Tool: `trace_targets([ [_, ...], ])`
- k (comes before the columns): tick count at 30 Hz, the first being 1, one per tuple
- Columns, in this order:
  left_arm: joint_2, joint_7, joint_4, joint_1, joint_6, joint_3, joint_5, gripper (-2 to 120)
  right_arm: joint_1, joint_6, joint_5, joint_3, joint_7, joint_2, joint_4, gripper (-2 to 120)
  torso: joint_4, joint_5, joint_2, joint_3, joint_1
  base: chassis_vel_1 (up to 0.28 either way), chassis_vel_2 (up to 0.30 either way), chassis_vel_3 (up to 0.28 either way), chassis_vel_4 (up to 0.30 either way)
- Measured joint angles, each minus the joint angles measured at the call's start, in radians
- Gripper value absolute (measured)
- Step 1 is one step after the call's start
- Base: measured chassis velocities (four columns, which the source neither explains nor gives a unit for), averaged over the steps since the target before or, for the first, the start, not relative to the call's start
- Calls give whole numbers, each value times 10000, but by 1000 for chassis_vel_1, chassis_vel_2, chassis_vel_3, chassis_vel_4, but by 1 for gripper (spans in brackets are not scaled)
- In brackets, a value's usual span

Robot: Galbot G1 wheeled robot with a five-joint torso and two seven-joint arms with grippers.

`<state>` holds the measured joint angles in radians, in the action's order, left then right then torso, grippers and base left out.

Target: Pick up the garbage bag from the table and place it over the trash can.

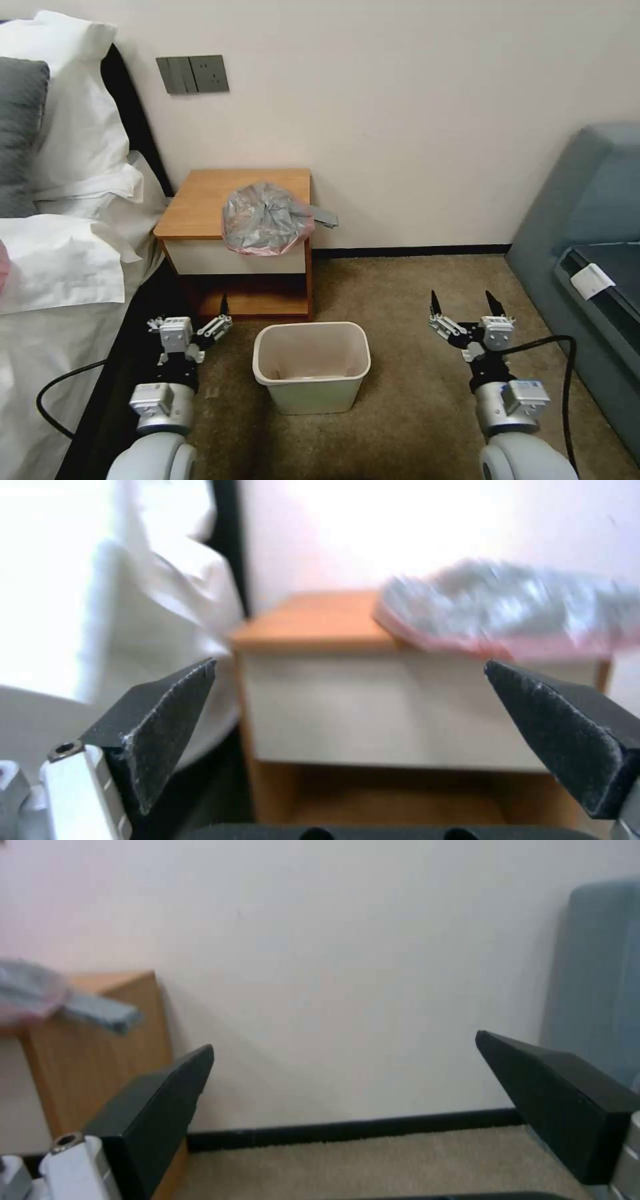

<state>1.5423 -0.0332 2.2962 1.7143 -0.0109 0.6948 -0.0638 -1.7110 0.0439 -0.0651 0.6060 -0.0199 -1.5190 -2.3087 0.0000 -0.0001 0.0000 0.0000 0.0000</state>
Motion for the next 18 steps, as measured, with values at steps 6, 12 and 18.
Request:
trace_targets([
  [6, -223, -47, 1382, 1106, 406, 785, -387, 100, -703, 322, -562, 220, -38, -25, -1422, 100, 1, 0, 0, -1, 0, 0, 0, 0, 0],
  [12, -556, 31, 1233, 1243, 629, 738, -619, 100, -704, 332, -577, 225, -41, -29, -1450, 100, 0, -1, 1, -2, 0, 0, 0, 0, 0],
  [18, -835, -16, 1127, 1340, 777, 612, -957, 100, -765, 526, -1688, 198, 119, 438, -1156, 100, -2, 1, 0, -1, 0, 0, 0, 0, 0],
])
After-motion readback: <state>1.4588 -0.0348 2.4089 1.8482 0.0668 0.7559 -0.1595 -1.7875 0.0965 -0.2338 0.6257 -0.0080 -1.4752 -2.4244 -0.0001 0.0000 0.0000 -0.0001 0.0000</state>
